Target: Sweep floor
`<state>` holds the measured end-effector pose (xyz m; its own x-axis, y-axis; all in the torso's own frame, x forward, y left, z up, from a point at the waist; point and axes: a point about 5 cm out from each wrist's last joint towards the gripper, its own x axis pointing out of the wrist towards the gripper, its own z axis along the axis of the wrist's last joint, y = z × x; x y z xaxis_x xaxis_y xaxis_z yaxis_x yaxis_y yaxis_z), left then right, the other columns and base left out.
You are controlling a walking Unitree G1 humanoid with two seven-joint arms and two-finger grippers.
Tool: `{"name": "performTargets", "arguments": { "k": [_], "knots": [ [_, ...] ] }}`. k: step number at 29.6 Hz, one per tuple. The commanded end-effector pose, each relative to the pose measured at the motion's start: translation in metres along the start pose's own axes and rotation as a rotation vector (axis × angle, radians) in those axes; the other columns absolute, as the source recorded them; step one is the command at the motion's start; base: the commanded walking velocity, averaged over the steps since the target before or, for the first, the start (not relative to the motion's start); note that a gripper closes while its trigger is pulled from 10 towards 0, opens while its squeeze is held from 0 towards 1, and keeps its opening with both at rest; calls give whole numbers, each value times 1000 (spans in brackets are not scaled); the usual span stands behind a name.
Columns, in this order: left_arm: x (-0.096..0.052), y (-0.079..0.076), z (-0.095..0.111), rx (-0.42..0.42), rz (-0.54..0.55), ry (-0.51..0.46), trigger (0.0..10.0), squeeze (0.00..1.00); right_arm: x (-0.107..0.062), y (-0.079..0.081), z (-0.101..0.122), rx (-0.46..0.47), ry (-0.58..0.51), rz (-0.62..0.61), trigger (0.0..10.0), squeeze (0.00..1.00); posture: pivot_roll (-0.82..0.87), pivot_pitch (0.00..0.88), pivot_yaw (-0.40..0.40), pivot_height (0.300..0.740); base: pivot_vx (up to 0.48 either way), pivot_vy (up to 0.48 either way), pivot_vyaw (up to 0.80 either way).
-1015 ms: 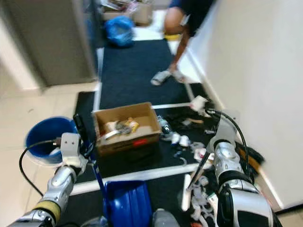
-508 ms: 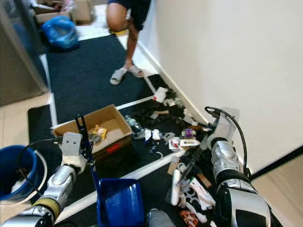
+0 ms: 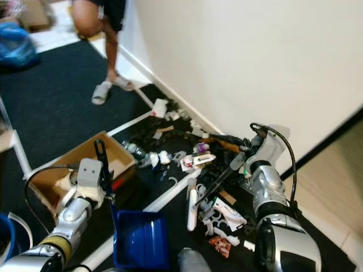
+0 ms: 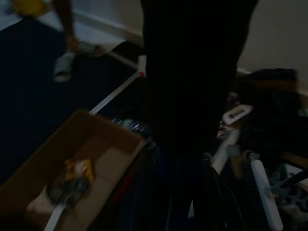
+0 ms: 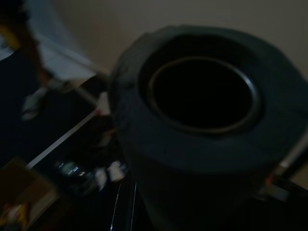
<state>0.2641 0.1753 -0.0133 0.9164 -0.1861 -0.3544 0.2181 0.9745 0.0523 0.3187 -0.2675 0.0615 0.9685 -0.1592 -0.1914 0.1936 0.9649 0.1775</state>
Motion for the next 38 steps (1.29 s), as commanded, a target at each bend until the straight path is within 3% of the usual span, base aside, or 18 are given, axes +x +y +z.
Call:
{"name": "performTargets", "arguments": {
  "k": [1, 14, 18, 24, 29, 30, 31, 35, 38],
  "knots": [
    [1, -4, 3, 6, -11, -26, 10000, 0, 2, -2, 12, 16, -59, 8, 10000, 0, 139, 10, -25, 740, 0, 0, -800],
    [4, -4, 6, 5, -13, -24, 10000, 0, 5, 9, 31, 62, -183, 131, 10000, 0, 137, 7, -26, 740, 0, 0, -800],
    [3, -7, 3, 3, -21, -17, 10000, 0, 5, -1, 47, 111, -252, 116, 10000, 0, 131, 7, -26, 740, 0, 0, -800],
    [3, -10, 2, 1, -30, -13, 10000, 0, 2, -16, 67, 89, -331, 77, 10000, 0, 128, 8, -26, 740, 0, 0, -800],
    [3, -11, 2, 2, -32, -12, 10000, 0, 1, -19, 72, 84, -355, 73, 10000, 0, 128, 8, -26, 740, 0, 0, -800],
    [3, -12, 2, 3, -34, -12, 10000, 0, 1, -22, 74, 61, -358, 59, 10000, 0, 122, 11, -27, 740, 0, 0, -800],
    [4, -12, 2, 7, -35, -11, 10000, 0, -1, -31, 73, -48, -316, 5, 10000, 0, 123, 7, -28, 740, 0, 0, -800],
    [4, -11, 2, 9, -29, -10, 10000, 0, -2, -39, 69, -144, -273, -54, 10000, 0, 123, 7, -28, 740, 0, 0, -400],
    [3, -7, 3, 14, -12, -12, 10000, 0, -8, -56, 66, -245, -225, -165, 10000, 0, 129, 5, -29, 740, 0, 0, 0]
  ]
}}
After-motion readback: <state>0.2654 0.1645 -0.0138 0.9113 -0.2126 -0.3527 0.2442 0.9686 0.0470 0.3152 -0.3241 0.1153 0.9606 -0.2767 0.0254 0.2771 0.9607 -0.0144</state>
